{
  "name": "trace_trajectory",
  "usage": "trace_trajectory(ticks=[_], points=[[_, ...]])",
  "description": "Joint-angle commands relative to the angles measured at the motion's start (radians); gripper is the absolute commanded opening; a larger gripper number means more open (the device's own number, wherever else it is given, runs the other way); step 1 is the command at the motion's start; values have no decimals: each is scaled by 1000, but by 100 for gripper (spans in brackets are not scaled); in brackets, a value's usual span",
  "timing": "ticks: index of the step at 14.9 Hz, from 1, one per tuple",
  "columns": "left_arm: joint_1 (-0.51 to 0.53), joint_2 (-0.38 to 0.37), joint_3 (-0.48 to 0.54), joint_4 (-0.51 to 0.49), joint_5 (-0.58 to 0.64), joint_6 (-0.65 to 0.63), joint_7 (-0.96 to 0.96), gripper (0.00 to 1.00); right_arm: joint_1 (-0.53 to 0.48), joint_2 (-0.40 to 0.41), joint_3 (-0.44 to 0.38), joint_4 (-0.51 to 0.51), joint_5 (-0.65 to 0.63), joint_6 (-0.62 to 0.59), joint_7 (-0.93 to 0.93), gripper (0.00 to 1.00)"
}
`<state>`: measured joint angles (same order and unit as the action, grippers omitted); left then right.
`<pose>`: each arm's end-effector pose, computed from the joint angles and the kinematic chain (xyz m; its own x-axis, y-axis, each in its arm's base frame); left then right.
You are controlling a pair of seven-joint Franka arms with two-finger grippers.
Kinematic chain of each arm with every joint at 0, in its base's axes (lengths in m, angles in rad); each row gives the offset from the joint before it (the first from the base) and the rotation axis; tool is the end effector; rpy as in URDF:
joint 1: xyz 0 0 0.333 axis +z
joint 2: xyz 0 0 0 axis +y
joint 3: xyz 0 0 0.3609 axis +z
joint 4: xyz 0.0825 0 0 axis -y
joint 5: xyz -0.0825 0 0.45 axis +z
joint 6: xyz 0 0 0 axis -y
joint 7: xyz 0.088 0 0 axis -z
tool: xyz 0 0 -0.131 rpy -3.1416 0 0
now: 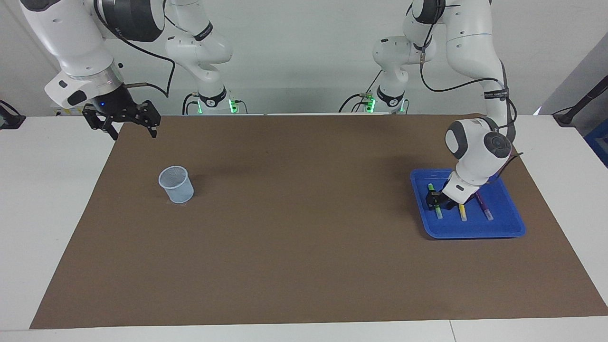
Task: Transfer and insert pens with both arms
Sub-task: 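Grasp the green pen and lift it out with the left gripper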
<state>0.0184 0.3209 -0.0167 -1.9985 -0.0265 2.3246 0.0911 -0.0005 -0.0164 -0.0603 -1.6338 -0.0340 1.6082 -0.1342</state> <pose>0.6667 0.0005 0.2731 0.9975 -0.0703 0.0072 -0.0705 -0.9972 0.0241 0.6153 -0.0421 0.6249 0.9971 0.0746 -0.0136 0.0749 -0.9967 0.0314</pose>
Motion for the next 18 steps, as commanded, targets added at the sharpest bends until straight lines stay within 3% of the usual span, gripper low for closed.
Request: trace_trajectory(ticks=[1,4,10,14,18], points=[[-5,-5,1,-22,-16,28,22,21,2,-2,-3,-3,11,-1,-4,100],[-8,-3,1,-19,-15,32,22,0,2,-2,-3,-3,11,-1,-4,100],[-9,-3,3,4,-16,6,13,0,2,-2,-3,-3,11,-1,-2,100],[-11,-9,1,128,-16,-198,7,0,2,-2,-3,-3,11,-1,-4,100],[-11,-60,-6,159,-18,-281,-46,0,2,-2,-3,-3,11,-1,-4,100]])
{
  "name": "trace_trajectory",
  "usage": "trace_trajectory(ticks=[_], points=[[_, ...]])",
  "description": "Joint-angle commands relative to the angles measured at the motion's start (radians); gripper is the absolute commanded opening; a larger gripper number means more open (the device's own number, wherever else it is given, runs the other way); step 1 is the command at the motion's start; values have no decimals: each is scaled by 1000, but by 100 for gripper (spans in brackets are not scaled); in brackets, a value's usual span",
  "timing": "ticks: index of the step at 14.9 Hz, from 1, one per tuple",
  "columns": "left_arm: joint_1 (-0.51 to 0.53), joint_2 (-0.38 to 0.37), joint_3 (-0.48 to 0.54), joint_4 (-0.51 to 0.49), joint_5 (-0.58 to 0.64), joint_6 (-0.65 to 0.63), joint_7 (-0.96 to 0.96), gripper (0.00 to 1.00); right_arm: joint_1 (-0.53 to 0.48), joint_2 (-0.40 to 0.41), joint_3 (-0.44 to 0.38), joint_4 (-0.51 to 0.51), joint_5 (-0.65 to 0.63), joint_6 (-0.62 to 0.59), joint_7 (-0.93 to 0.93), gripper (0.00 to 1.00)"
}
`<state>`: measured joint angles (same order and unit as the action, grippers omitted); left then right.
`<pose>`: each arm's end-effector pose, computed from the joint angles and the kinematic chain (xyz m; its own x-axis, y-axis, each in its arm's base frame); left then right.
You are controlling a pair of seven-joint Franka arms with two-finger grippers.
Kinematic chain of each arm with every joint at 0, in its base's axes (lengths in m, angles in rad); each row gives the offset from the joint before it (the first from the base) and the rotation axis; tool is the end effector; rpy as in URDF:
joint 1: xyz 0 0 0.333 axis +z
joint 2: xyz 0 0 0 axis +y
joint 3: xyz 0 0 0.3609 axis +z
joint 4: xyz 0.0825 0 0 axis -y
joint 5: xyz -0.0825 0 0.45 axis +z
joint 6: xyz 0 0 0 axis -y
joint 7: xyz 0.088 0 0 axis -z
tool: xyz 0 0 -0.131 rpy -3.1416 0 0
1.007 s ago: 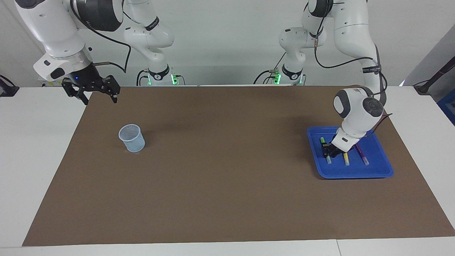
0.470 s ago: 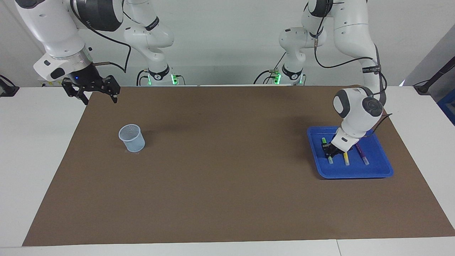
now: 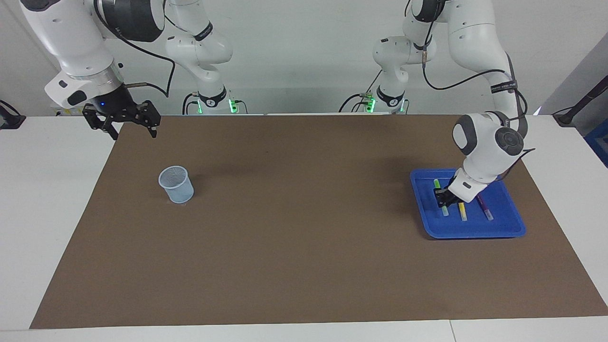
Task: Transfer and insert pens with both arms
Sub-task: 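Grasp the green pen and lift it out with the left gripper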
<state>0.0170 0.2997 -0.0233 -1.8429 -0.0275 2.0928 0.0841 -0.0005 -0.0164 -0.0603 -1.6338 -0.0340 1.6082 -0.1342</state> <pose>0.6898 -0.0055 0.3442 0.9960 -0.0759 -0.0473 -0.0743 -0.9967 0.0341 0.6153 -0.0421 0.6249 0.9971 0.0746 -0.0136 0.0749 -0.9967 0.0314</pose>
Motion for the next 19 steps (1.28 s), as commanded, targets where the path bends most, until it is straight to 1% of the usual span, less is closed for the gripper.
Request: trace_trajectory(ticks=[1,3,6,8,10,13,16,19], points=[[-11,-57,-3,7,-17,-69,-105,0,2,-2,-3,-3,11,-1,-4,100],[-32,-85,-18,22,-23,-114,-228,0,2,-2,-3,-3,11,-1,-4,100],[-32,-129,-41,66,-141,-213,-439,0,2,-2,-3,-3,11,-1,-4,100],[-37,-160,-62,74,-169,-259,-620,0,2,-2,-3,-3,11,-1,-4,100],[-42,-186,-87,70,-212,-270,-824,0,2,-2,-3,-3,11,-1,-4,100],[-60,-211,-104,71,-320,-283,-1065,0,2,-2,-3,-3,11,-1,-4,100],[-87,-235,-104,68,-396,-281,-1223,0,2,-2,-3,-3,11,-1,-4,100],[-101,-269,-106,65,-420,-272,-1374,0,2,-2,-3,-1,11,-1,-4,100]])
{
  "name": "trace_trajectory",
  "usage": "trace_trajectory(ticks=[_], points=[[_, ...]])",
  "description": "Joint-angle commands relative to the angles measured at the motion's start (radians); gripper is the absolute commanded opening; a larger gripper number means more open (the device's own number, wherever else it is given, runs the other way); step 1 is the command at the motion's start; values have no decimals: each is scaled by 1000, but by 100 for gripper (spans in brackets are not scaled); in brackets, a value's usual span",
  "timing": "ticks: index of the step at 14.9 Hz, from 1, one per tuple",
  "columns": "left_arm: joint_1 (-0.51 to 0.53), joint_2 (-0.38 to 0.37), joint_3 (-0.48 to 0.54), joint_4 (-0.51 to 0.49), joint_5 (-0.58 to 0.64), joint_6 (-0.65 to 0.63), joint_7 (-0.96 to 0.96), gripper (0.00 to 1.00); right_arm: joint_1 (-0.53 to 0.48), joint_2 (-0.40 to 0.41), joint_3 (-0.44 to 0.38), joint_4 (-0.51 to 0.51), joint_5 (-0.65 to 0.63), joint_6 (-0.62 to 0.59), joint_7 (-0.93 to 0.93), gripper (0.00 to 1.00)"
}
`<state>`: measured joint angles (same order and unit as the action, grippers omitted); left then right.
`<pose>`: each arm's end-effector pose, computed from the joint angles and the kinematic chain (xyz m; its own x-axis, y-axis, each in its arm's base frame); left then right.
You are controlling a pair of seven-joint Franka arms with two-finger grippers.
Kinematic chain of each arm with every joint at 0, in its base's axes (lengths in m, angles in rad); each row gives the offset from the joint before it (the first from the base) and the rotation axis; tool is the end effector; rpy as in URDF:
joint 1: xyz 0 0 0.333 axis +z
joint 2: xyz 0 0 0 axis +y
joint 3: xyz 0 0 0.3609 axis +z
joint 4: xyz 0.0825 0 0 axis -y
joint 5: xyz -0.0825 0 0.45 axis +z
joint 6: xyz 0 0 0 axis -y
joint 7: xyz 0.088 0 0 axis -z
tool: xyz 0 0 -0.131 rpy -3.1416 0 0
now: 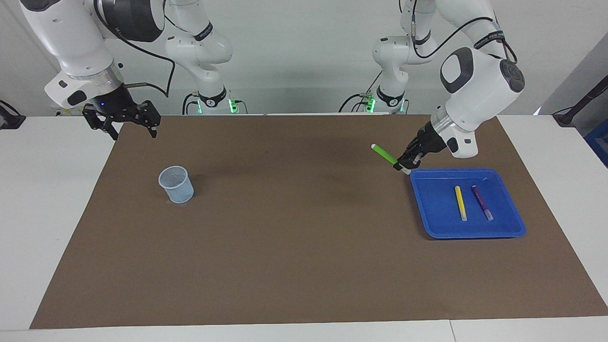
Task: Transfer and insert pens with both arms
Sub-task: 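Grasp the green pen and lift it out with the left gripper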
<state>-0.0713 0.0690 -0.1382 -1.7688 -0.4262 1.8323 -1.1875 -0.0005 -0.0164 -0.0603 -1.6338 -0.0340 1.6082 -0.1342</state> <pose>0.6299 -0.1757 0.5265 0.4478 0.8054 -0.3884 0.8916 -0.4348 0.1263 0.6153 -0.0421 0.6249 0.9971 0.0746 -0.0136 0.0749 -0.9967 0.0314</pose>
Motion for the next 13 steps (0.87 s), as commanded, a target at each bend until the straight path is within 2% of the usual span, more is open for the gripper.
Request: trace_trajectory(ticks=[1,5,13], points=[[-24,-49,6,-9,-40,-8,-145,0,2,-2,-3,-3,11,-1,-4,100],[-24,-67,8,-11,-72,-5,-250,0,2,-2,-3,-3,11,-1,-4,100],[-25,-75,6,-18,-127,16,-297,0,2,-2,-3,-1,11,-1,-4,100]])
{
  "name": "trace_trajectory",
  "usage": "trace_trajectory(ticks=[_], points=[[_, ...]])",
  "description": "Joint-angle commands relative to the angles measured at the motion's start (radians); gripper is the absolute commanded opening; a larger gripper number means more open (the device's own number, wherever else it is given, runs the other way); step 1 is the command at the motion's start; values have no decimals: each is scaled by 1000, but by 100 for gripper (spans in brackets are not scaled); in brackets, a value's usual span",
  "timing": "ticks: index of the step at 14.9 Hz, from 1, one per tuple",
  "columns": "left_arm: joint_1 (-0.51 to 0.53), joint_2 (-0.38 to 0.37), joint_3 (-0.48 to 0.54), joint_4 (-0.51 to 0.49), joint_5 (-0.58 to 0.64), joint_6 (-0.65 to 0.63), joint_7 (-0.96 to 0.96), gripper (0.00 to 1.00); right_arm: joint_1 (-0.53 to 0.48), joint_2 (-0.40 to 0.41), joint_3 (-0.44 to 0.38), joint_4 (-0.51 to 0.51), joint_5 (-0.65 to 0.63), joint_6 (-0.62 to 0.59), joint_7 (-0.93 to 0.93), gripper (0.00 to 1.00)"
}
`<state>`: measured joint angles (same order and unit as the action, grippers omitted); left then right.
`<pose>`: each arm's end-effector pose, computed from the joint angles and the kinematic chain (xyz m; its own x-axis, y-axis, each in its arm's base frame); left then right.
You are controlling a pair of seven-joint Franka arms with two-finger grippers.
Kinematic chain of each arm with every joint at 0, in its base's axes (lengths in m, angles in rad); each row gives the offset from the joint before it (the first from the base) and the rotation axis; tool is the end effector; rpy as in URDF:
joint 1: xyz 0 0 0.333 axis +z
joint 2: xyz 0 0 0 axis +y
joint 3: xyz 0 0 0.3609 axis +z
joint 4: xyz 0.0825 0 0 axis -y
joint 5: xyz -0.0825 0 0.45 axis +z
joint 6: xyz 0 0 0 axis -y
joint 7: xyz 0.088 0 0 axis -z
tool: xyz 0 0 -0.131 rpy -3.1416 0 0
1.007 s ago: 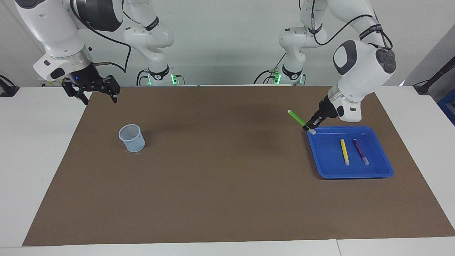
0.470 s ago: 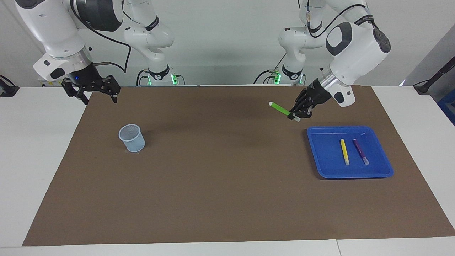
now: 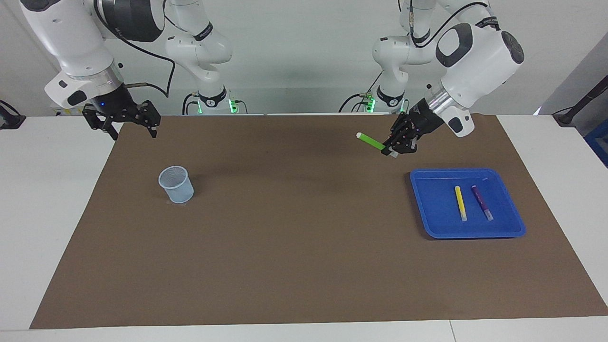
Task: Transfer and insert pens with both arms
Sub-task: 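Grasp the green pen and lift it out with the left gripper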
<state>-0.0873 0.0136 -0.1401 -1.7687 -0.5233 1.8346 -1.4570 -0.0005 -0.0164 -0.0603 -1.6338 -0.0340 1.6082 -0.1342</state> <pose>0.6142 -0.1948 0.5664 0.2053 0.8500 -0.4850 0.9782 -0.1943 0.0736 0.6153 -0.0421 0.6249 0.9971 0.0746 -0.0136 0.0749 -0.9967 0.0314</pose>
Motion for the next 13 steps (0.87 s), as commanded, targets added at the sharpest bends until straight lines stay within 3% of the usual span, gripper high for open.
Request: trace_trajectory(ticks=[1,13], points=[[-9,-21,8,-20,-44,15,-28,0,2,-2,-3,-3,11,-1,-4,100],[-8,-27,8,-28,-46,12,-46,0,2,-2,-3,-3,11,-1,-4,100]])
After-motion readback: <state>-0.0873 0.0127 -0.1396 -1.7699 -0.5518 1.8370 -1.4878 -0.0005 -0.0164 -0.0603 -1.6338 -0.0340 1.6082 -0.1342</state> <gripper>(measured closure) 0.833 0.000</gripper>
